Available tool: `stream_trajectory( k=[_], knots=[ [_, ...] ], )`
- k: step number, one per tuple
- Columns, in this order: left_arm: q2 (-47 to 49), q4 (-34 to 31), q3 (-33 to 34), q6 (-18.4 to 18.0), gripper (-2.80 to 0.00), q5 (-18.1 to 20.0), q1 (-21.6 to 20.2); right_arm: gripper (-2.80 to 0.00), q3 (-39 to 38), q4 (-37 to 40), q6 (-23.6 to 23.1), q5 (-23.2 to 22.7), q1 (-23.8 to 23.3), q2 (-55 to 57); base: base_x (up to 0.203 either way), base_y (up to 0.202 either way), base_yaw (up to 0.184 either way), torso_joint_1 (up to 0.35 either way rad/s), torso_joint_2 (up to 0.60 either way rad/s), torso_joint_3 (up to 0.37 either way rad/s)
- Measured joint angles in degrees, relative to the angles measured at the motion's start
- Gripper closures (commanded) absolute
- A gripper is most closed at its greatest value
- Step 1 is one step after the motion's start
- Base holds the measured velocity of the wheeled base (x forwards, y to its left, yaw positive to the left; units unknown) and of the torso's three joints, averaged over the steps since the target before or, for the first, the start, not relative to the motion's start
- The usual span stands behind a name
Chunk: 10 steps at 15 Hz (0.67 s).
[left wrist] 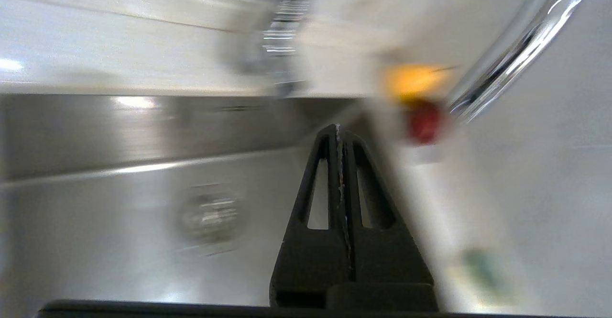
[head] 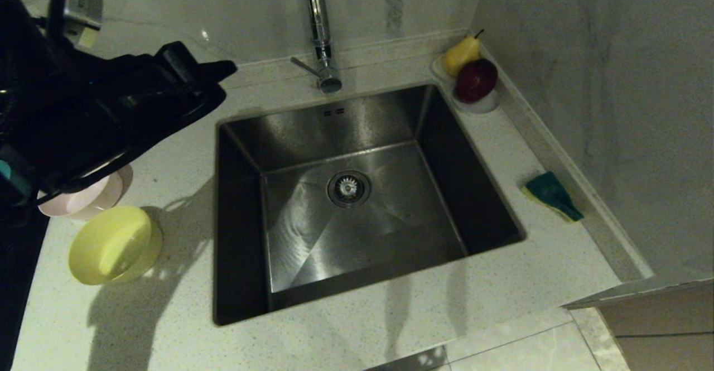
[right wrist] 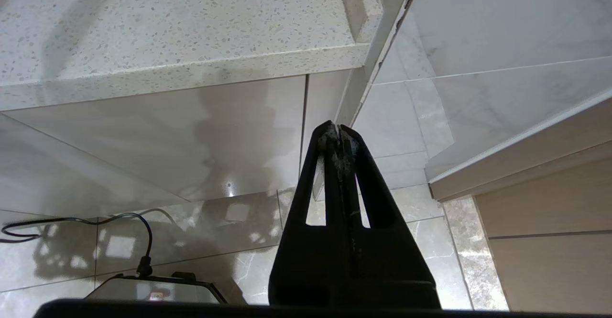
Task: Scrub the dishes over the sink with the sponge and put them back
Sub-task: Place the bowl on the bowl
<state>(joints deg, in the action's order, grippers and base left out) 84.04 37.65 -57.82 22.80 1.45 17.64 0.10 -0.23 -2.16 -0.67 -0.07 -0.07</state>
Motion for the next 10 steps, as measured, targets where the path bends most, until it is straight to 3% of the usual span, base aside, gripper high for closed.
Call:
stream_trajectory(
  k=[4, 6, 10],
  knots=[
    [-13.5, -3.5, 8.3, -17.2, 0.0, -16.7, -5.3, 0.0, 0.0, 0.0, 0.0, 0.0, 0.0, 0.0, 0.0, 0.0, 0.0, 0.0, 0.0, 0.0],
    [-21.0, -8.6, 9.6, -21.2, 0.0, -23.7, -6.6, 0.0, 0.0, 0.0, 0.0, 0.0, 0.0, 0.0, 0.0, 0.0, 0.0, 0.0, 0.0, 0.0],
    [-38.1, -30.1, 10.5, -27.3, 0.0, -29.5, -8.4, 0.0, 0.0, 0.0, 0.0, 0.0, 0.0, 0.0, 0.0, 0.0, 0.0, 0.0, 0.0, 0.0]
  ],
)
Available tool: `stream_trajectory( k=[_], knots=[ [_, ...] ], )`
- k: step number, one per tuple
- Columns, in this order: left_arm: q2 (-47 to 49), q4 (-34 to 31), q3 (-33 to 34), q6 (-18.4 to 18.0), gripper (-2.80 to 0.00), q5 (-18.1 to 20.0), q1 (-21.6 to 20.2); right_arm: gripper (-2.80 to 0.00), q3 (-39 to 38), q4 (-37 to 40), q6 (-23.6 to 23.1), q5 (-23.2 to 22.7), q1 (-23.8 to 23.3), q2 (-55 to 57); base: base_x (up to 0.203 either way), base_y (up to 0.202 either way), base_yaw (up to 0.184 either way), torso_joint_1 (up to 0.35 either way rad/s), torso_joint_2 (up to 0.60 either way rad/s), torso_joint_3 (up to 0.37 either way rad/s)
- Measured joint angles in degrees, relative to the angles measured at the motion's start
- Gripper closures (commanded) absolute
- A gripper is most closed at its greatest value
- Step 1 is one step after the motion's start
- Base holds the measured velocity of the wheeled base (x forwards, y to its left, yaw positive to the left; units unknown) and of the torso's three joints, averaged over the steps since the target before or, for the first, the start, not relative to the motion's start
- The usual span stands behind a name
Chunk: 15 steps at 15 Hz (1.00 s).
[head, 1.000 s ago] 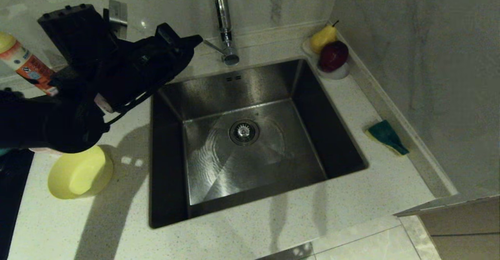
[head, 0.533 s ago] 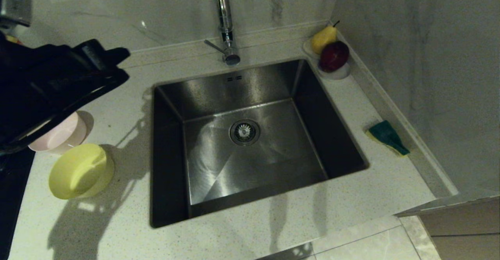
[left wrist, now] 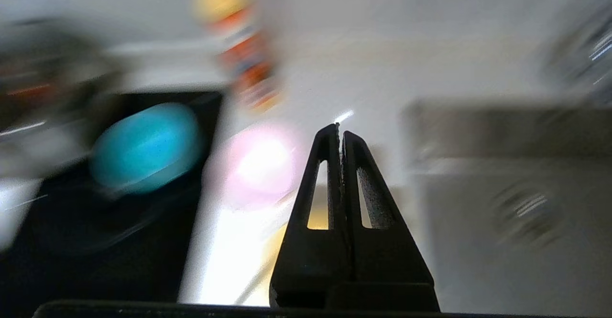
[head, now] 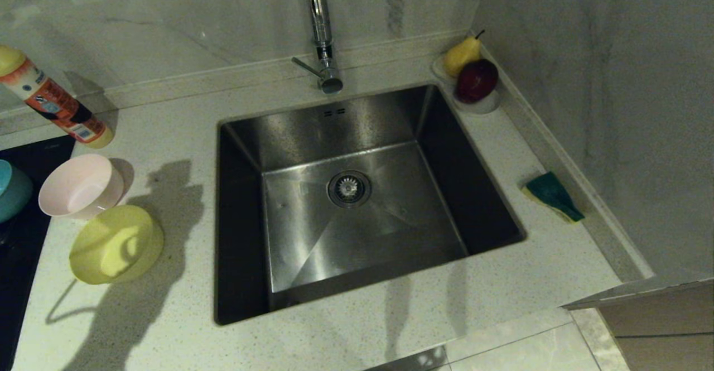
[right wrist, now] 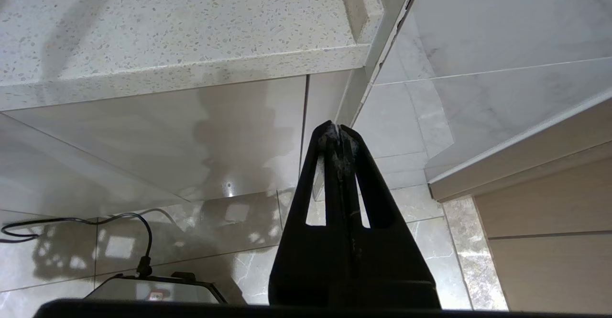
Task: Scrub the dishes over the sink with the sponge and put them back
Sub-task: Place the bowl on the bowl
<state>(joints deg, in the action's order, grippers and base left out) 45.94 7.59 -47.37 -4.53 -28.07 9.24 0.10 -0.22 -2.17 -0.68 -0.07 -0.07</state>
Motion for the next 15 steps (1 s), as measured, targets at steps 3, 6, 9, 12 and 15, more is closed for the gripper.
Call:
stream_trajectory(
  k=[3, 6, 9, 12, 15],
  knots=[
    [-8.9, -10.7, 2.0, -3.0, 0.0, -7.3, -4.5, 0.0, 0.0, 0.0, 0.0, 0.0, 0.0, 0.0, 0.0, 0.0, 0.0, 0.0, 0.0, 0.0],
    [-11.7, -11.1, 2.5, -2.6, 0.0, -10.2, -9.4, 0.0, 0.0, 0.0, 0.0, 0.0, 0.0, 0.0, 0.0, 0.0, 0.0, 0.0, 0.0, 0.0],
    [-6.8, -11.3, -2.9, 0.0, 0.0, -11.5, -12.6, 0.0, 0.0, 0.0, 0.0, 0.0, 0.0, 0.0, 0.0, 0.0, 0.0, 0.0, 0.0, 0.0],
    [4.1, -11.7, -13.6, 3.1, 0.0, -13.8, -14.2, 0.0, 0.0, 0.0, 0.0, 0.0, 0.0, 0.0, 0.0, 0.0, 0.0, 0.0, 0.0, 0.0],
    [16.2, -13.1, -24.0, 4.4, 0.0, -15.7, -15.7, 0.0, 0.0, 0.0, 0.0, 0.0, 0.0, 0.0, 0.0, 0.0, 0.0, 0.0, 0.0, 0.0]
  ],
)
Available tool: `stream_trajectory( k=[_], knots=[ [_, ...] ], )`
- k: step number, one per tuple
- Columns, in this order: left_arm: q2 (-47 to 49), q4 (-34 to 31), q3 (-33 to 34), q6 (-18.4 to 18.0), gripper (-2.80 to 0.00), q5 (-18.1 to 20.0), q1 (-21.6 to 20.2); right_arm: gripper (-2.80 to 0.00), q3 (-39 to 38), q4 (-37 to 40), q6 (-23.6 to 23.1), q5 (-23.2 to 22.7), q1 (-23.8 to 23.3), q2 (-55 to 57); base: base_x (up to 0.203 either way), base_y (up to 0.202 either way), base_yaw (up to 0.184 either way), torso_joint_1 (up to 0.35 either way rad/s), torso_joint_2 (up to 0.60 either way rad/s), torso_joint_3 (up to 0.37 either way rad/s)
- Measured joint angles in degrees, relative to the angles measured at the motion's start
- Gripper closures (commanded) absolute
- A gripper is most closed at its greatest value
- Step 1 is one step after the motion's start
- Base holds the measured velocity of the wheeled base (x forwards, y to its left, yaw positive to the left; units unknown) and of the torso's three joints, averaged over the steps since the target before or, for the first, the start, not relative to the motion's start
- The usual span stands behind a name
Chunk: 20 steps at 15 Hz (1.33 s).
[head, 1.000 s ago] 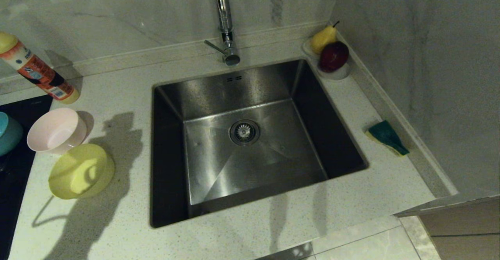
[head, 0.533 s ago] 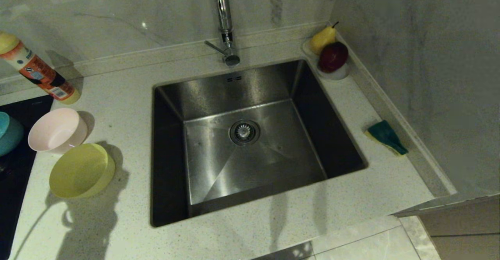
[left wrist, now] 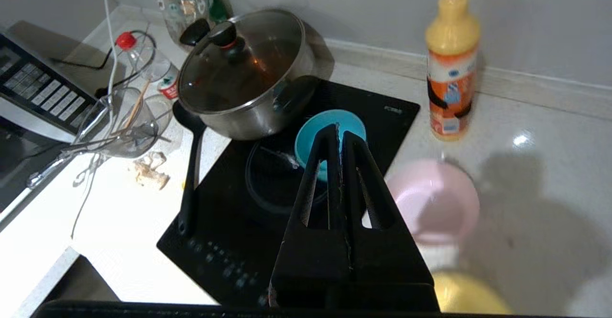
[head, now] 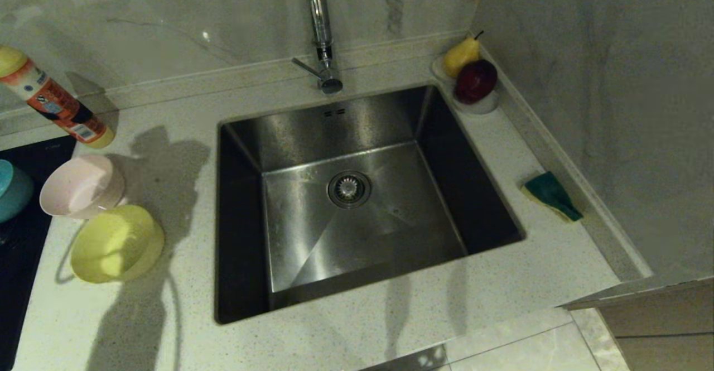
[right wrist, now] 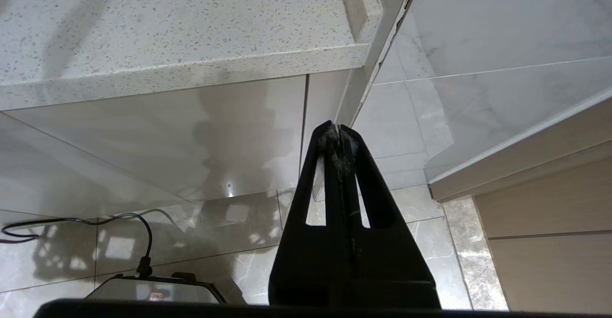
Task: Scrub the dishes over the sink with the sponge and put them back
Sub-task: Place the bowl on the bowl
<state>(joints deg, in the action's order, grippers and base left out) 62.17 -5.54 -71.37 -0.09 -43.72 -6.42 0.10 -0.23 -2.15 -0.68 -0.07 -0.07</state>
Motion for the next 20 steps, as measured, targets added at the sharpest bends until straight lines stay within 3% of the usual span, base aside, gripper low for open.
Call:
stream_trajectory(
  k=[3, 5, 9, 10, 13, 20],
  knots=[
    [11.2, -1.2, -5.7, 2.8, 0.0, -0.3, -1.9, 0.0, 0.0, 0.0, 0.0, 0.0, 0.0, 0.0, 0.0, 0.0, 0.0, 0.0, 0.0, 0.0],
    [17.2, -3.8, -8.1, 6.5, 0.0, 1.5, -3.1, 0.0, 0.0, 0.0, 0.0, 0.0, 0.0, 0.0, 0.0, 0.0, 0.0, 0.0, 0.0, 0.0],
    [26.6, -16.0, -16.7, 15.6, 0.0, 12.9, -5.8, 0.0, 0.0, 0.0, 0.0, 0.0, 0.0, 0.0, 0.0, 0.0, 0.0, 0.0, 0.0, 0.0],
    [28.4, -18.8, -18.9, 17.3, -2.8, 15.6, -6.7, 0.0, 0.0, 0.0, 0.0, 0.0, 0.0, 0.0, 0.0, 0.0, 0.0, 0.0, 0.0, 0.0],
    [33.1, -22.0, -23.0, 20.4, -2.8, 20.4, -10.9, 0.0, 0.0, 0.0, 0.0, 0.0, 0.0, 0.0, 0.0, 0.0, 0.0, 0.0, 0.0, 0.0],
    [36.6, -26.9, -22.6, 29.0, -2.8, 34.0, -17.0, 0.0, 0.0, 0.0, 0.0, 0.0, 0.0, 0.0, 0.0, 0.0, 0.0, 0.0, 0.0, 0.0]
  ],
)
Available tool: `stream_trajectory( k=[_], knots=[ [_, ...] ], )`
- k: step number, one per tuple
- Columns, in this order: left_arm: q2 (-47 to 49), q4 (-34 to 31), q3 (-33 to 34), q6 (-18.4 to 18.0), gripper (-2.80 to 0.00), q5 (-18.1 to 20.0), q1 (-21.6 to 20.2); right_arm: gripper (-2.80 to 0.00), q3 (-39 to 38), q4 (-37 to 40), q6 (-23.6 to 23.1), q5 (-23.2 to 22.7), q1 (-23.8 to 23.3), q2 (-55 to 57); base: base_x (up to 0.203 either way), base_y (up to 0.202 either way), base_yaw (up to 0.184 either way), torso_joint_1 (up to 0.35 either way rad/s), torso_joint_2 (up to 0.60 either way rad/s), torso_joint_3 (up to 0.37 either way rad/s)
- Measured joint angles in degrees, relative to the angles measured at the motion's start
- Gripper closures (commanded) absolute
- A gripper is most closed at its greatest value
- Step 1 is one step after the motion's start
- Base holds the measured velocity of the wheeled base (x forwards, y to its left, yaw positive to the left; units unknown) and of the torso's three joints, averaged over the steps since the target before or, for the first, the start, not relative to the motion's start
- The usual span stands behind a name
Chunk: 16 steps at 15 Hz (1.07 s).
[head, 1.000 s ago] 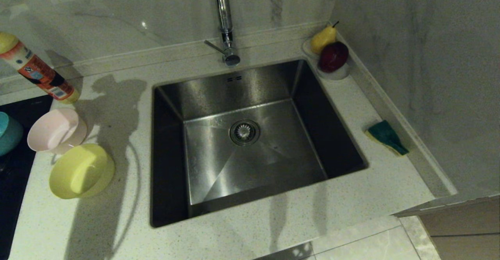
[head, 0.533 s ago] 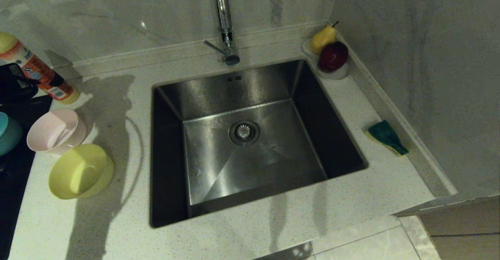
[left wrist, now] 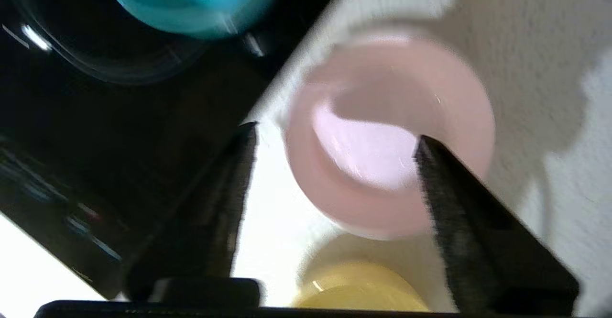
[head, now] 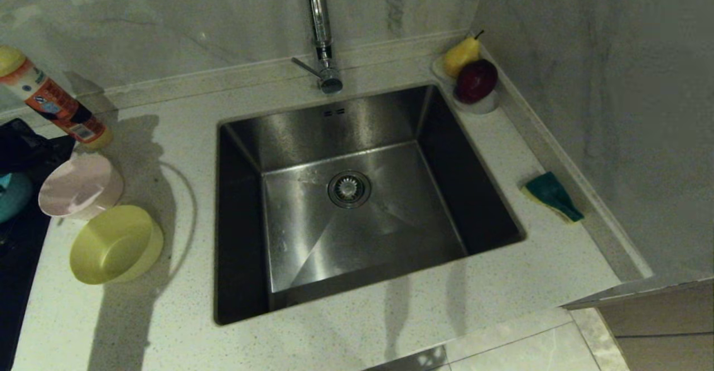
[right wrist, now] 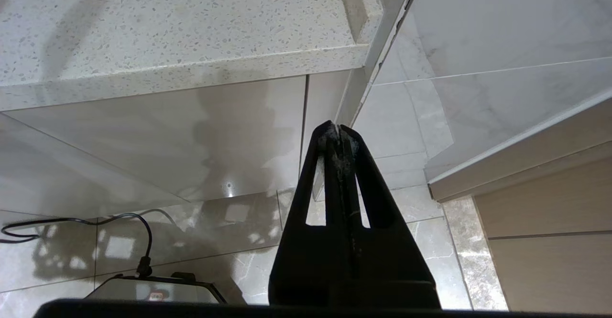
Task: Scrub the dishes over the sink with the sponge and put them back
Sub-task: Place the bowl on the bowl
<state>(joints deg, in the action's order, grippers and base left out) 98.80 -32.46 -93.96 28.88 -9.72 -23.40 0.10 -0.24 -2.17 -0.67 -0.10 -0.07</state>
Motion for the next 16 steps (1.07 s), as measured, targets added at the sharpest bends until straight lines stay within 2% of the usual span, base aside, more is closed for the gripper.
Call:
stream_trajectory(
  k=[2, 6, 10, 14, 16],
  knots=[
    [0.4, -0.8, 0.8, 2.6, -2.8, 1.7, -0.5, 0.0, 0.0, 0.0, 0.0, 0.0, 0.0, 0.0, 0.0, 0.0, 0.0, 0.0, 0.0, 0.0],
    [2.0, -0.9, 1.8, 6.2, -2.8, 2.2, -2.4, 0.0, 0.0, 0.0, 0.0, 0.0, 0.0, 0.0, 0.0, 0.0, 0.0, 0.0, 0.0, 0.0],
    [3.0, -1.3, 2.1, 6.6, -2.8, 6.3, -4.9, 0.0, 0.0, 0.0, 0.0, 0.0, 0.0, 0.0, 0.0, 0.0, 0.0, 0.0, 0.0, 0.0],
    [3.5, -0.7, 4.5, 6.6, -2.8, 8.1, -5.5, 0.0, 0.0, 0.0, 0.0, 0.0, 0.0, 0.0, 0.0, 0.0, 0.0, 0.0, 0.0, 0.0],
    [4.2, -0.6, 5.2, 7.7, -2.8, 8.7, -5.6, 0.0, 0.0, 0.0, 0.0, 0.0, 0.0, 0.0, 0.0, 0.0, 0.0, 0.0, 0.0, 0.0]
  ],
)
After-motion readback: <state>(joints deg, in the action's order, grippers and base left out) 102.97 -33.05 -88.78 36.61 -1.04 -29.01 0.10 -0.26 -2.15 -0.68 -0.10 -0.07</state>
